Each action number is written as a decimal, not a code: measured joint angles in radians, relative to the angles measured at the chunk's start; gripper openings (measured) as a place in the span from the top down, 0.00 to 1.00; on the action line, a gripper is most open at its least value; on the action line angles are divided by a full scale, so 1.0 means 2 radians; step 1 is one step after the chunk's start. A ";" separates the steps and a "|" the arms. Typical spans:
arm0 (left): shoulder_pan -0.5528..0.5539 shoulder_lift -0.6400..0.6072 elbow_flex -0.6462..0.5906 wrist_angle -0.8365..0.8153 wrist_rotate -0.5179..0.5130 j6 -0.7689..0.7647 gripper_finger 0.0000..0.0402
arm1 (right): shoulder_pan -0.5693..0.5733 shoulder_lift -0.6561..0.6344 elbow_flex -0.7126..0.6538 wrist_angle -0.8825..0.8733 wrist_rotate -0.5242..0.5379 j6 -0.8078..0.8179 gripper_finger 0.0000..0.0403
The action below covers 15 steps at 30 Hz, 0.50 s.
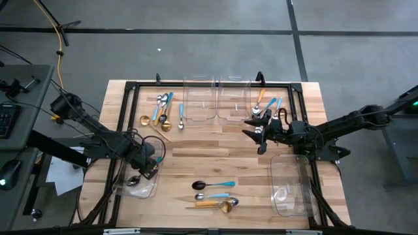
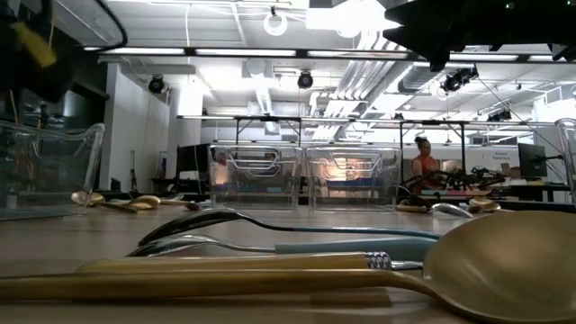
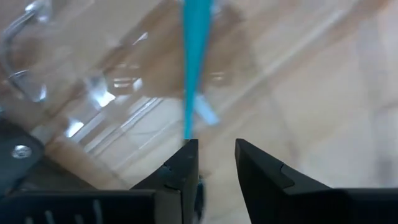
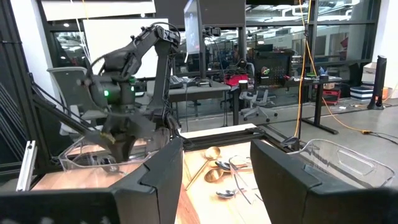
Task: Sort silverware by color (type)
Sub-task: Put the black spoon into the bottom left transparent bin
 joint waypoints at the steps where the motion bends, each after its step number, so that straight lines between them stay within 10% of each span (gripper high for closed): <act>1: 0.000 -0.006 0.007 -0.001 -0.004 0.002 0.75 | 0.000 0.000 0.000 0.000 0.000 0.000 0.57; 9: 0.000 -0.068 0.087 0.010 -0.112 0.081 0.75 | 0.000 0.000 0.000 0.000 0.000 -0.001 0.57; 15: 0.000 -0.094 0.101 0.182 -0.327 0.410 0.75 | 0.000 0.000 0.000 0.000 0.000 -0.001 0.57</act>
